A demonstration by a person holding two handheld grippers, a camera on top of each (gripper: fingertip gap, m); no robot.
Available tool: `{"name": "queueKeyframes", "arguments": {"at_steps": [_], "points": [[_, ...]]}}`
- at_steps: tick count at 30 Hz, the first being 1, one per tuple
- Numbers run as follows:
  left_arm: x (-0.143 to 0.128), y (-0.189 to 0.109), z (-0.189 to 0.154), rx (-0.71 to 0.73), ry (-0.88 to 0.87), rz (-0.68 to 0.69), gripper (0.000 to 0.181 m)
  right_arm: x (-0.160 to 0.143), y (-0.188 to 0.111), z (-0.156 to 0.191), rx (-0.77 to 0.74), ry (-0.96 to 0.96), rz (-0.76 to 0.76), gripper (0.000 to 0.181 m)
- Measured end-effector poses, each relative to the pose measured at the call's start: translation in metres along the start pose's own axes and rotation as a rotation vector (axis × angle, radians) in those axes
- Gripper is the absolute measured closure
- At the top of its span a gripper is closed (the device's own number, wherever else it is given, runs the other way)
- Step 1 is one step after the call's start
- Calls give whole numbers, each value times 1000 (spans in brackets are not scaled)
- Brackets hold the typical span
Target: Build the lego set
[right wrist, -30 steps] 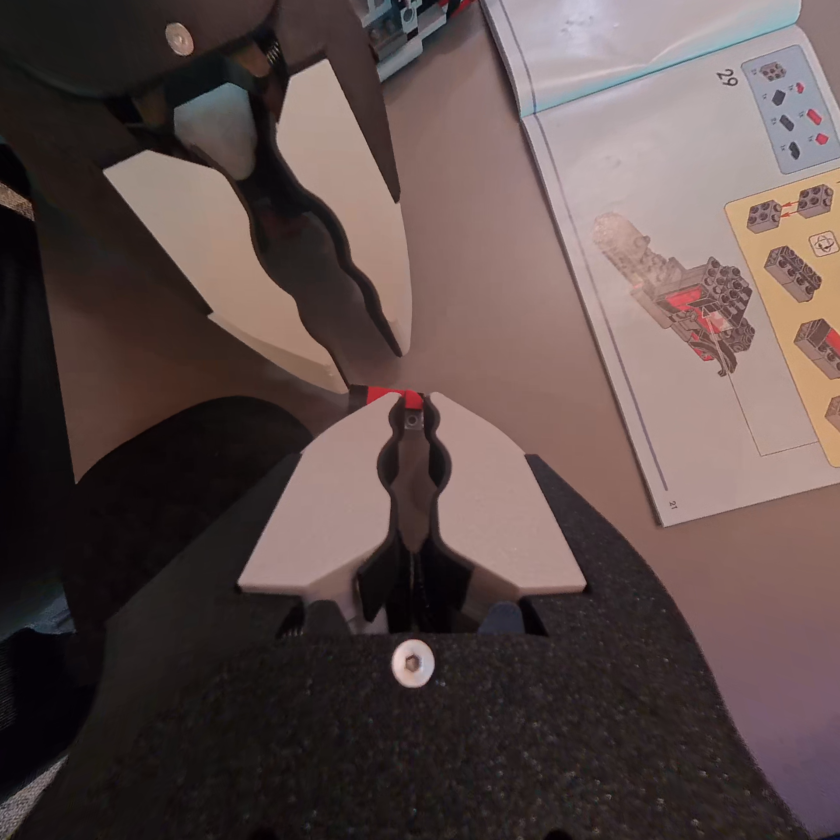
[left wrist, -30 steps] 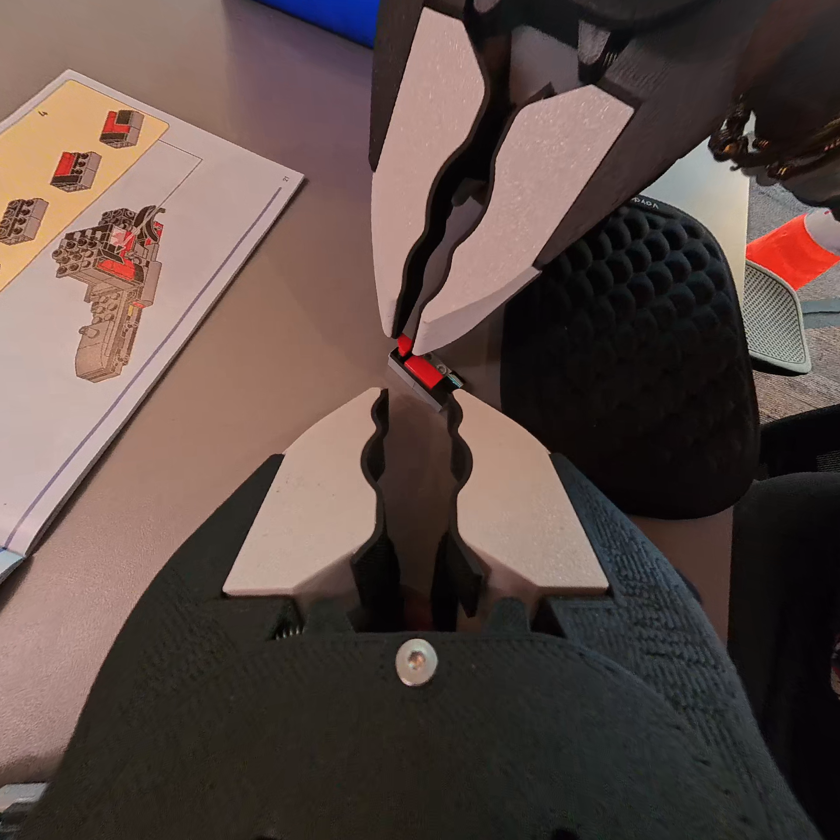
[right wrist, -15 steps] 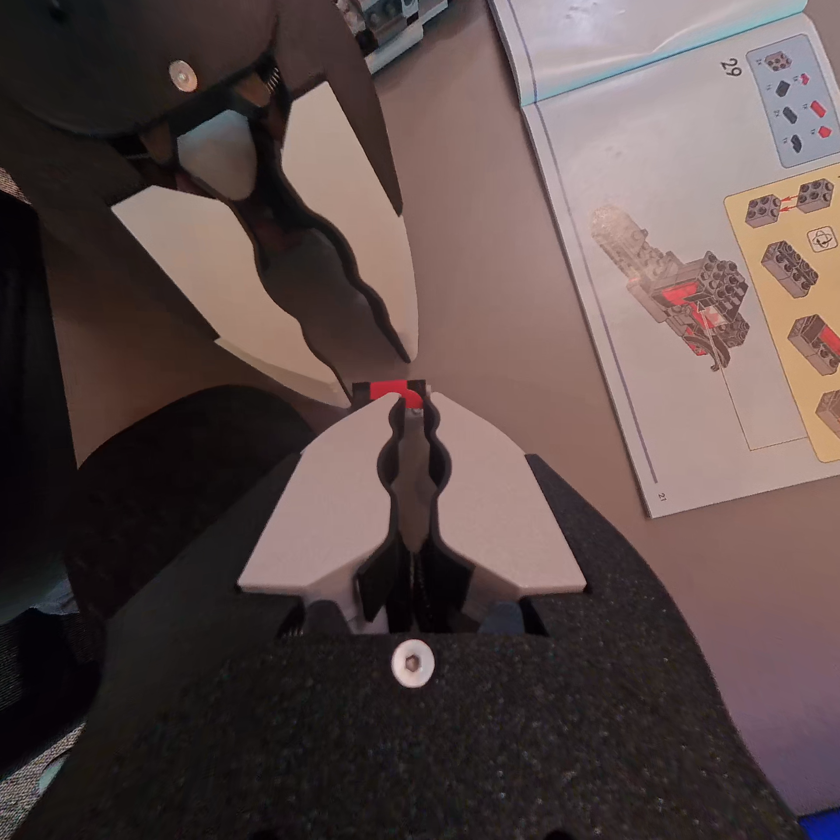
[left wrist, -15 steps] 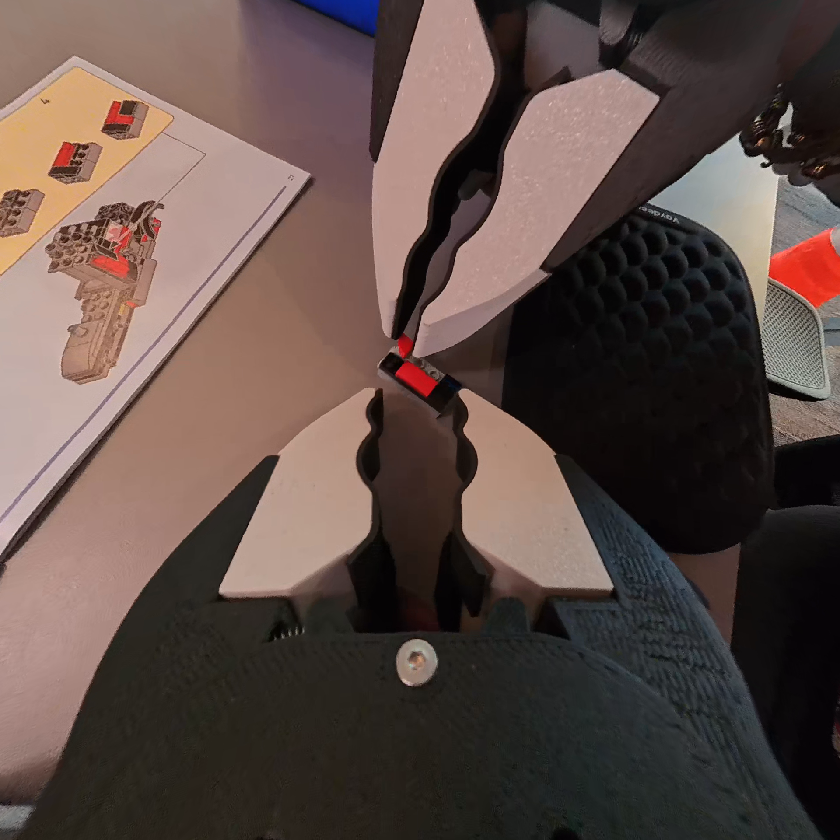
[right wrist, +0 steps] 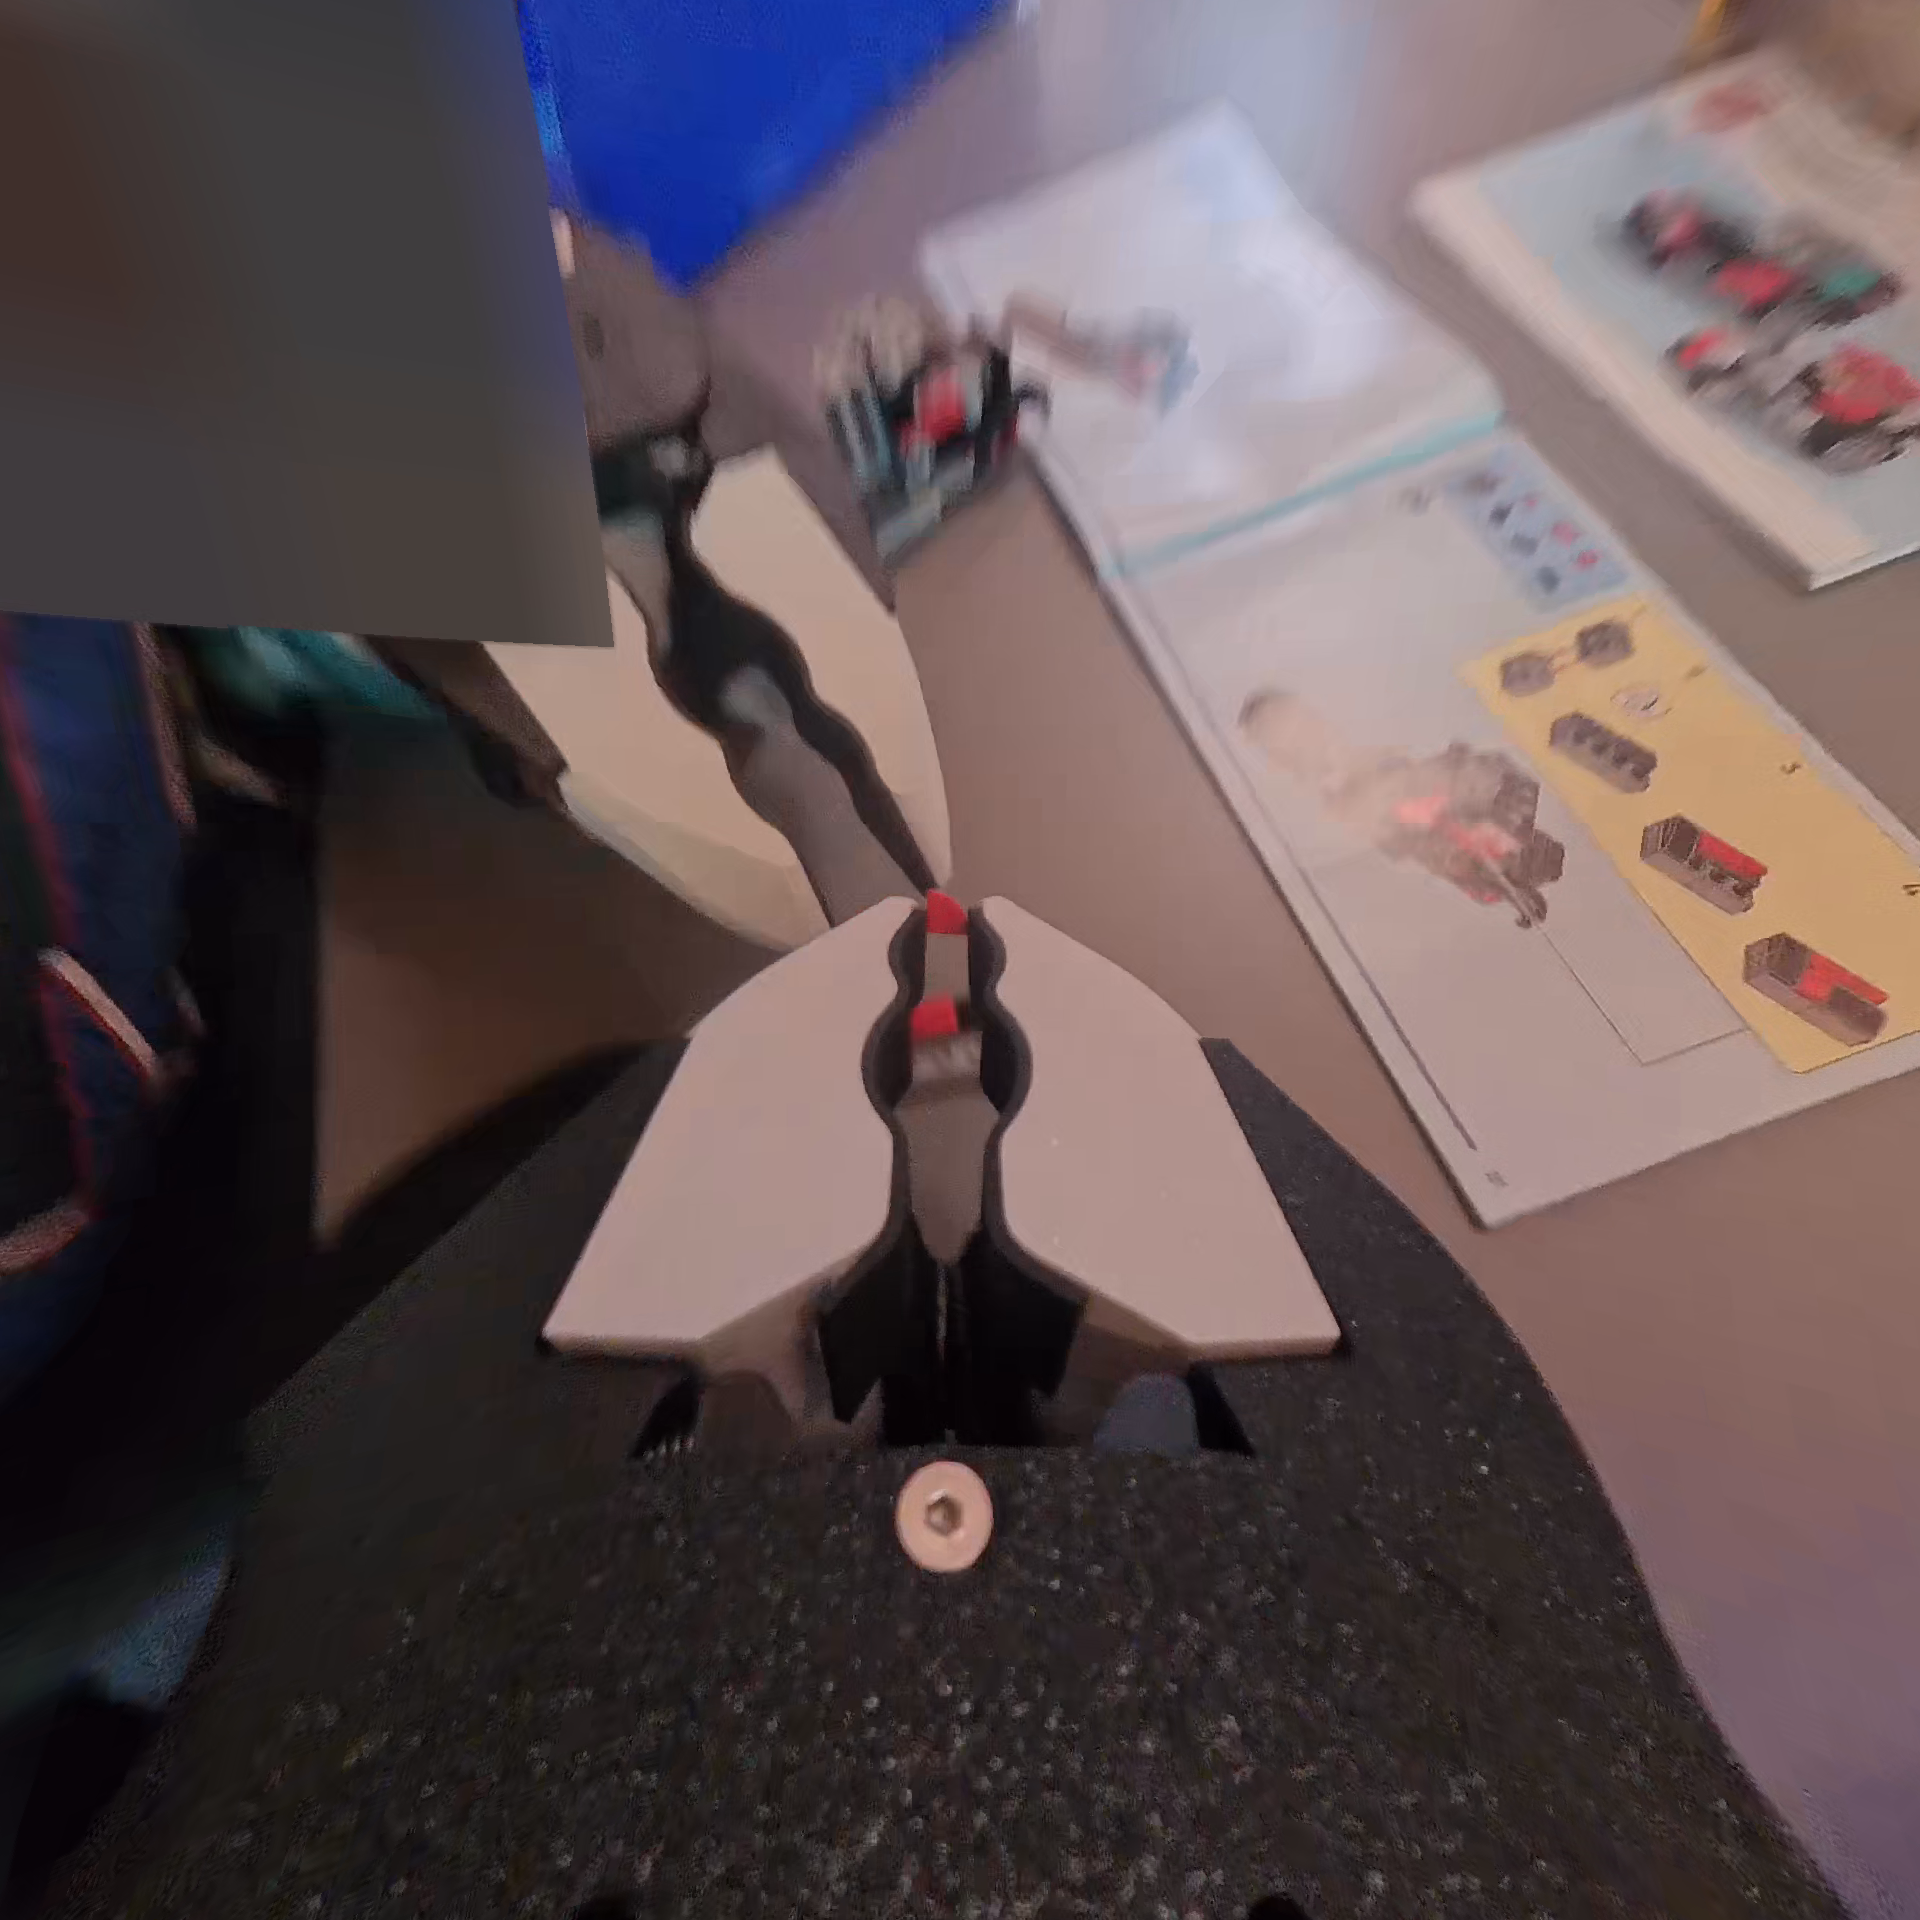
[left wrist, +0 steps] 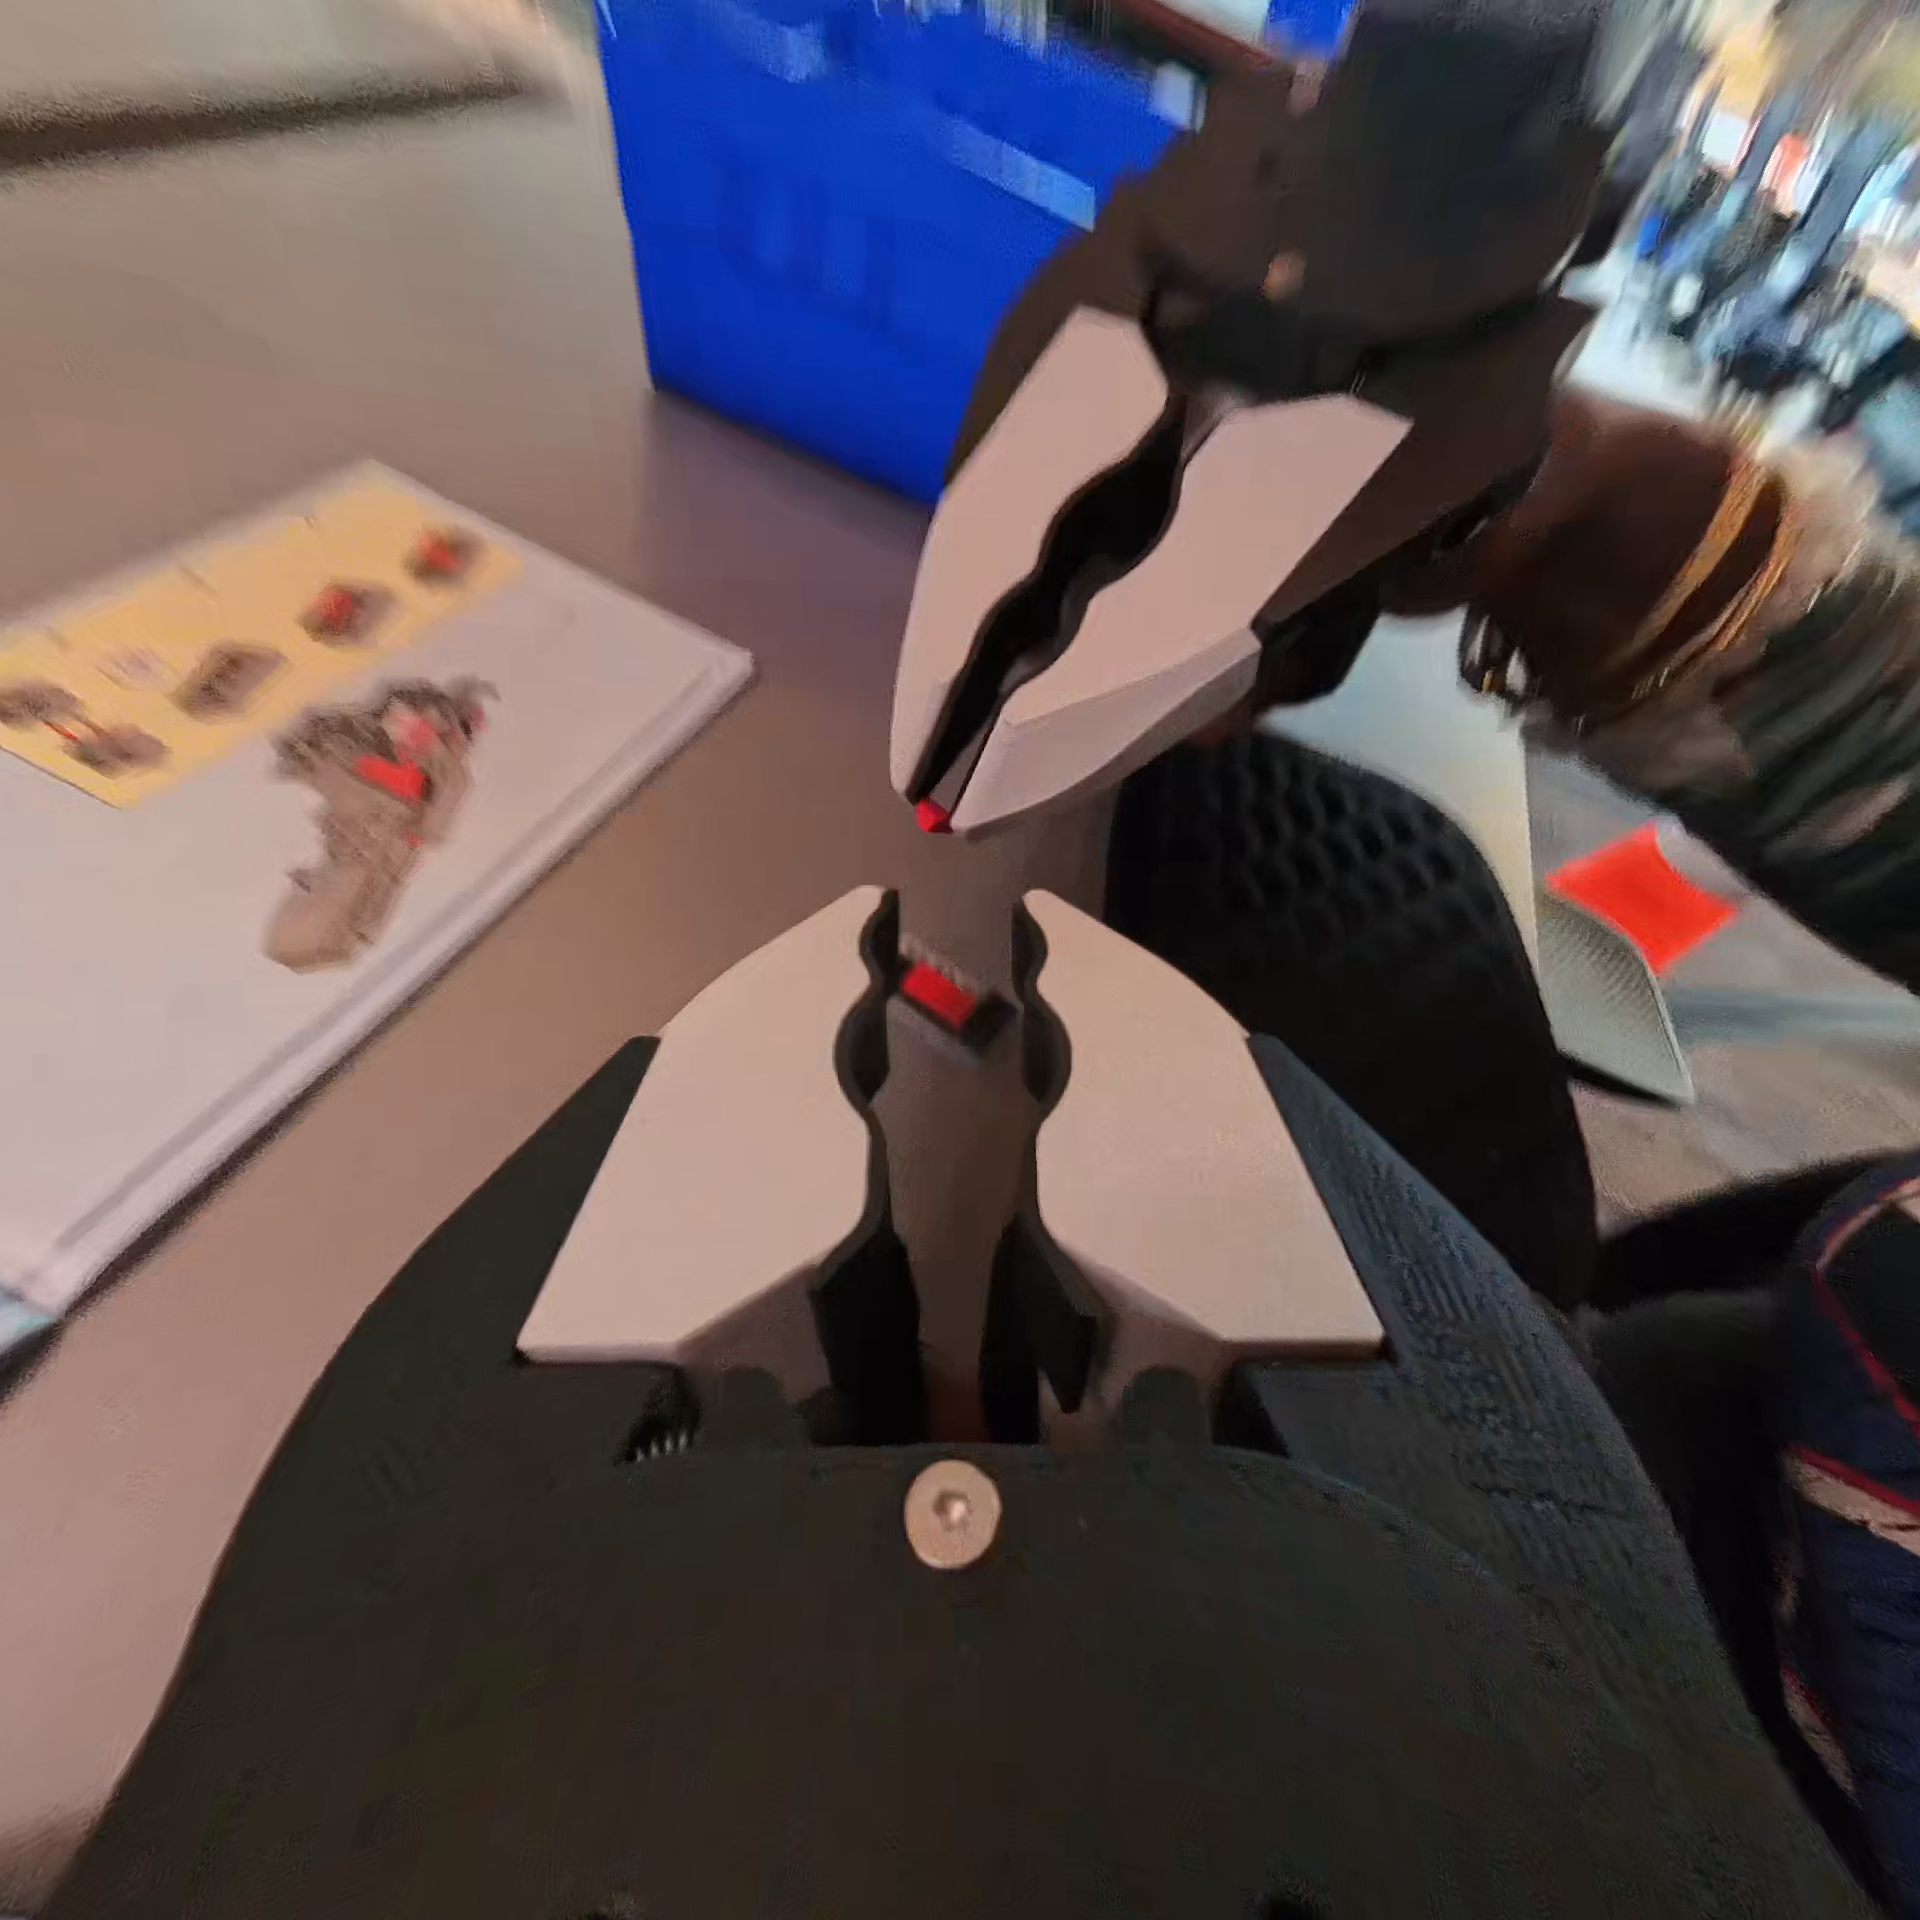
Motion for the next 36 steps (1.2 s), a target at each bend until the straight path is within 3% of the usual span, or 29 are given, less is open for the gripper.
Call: {"name": "queueKeyframes", "arguments": {"at_steps": [4,7,14,24,27,30,33,36], "points": [[12,-15,-1,217,193,-270,153,4,-7,-1,207,412,-364,174],[22,-18,-7,362,429,-325,153,3,-8,-2,321,591,-491,174],[25,-17,-5,411,684,-268,160,-2,2,-3,423,717,-474,174],[25,-19,-5,364,715,-254,173,-4,8,-1,451,736,-434,174],[25,-22,-3,311,622,-315,173,-1,5,1,467,692,-437,174],[25,-31,5,122,312,-519,174,10,-4,9,515,541,-505,169],[20,-41,17,-149,-53,-742,174,23,-15,21,383,183,-495,166],[14,-42,21,-314,-225,-830,174,36,-21,40,138,-273,-437,170]]}}
Point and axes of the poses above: each gripper's, where its closed fingertips meet, y out along the fingers, x out of its top, z = x × y across the jaws, the point moved 10 cm from there along -y, back along the fingers, and after that the axes turned 13 degrees about y, right-handed, at the moved point
